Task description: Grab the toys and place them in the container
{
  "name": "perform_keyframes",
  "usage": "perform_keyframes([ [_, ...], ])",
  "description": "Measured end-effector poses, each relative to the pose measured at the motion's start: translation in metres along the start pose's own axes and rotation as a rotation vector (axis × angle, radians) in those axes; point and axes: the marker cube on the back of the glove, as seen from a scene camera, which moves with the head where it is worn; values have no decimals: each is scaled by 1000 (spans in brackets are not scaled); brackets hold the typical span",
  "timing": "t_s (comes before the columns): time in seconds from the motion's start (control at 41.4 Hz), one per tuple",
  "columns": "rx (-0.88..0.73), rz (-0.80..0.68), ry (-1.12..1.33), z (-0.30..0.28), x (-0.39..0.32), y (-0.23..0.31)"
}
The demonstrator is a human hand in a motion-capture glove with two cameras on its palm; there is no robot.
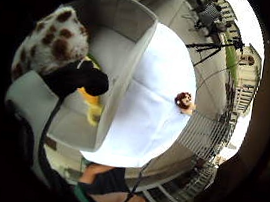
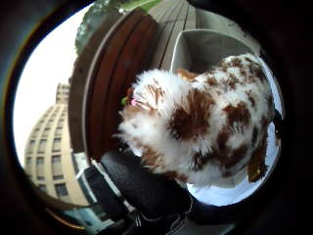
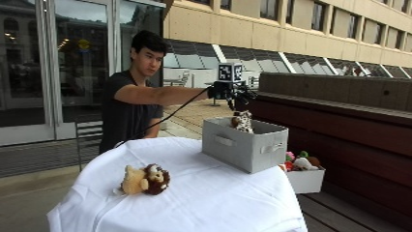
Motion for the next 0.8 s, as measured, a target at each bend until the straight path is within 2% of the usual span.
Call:
perform_keyframes([
  [0.169,102,11,118,-17,46,8],
  [0.435,159,212,154,-34,207,45],
  [0.555,171,300,140,-29,285,62],
  [0.797,158,390,136,9,388,66],
])
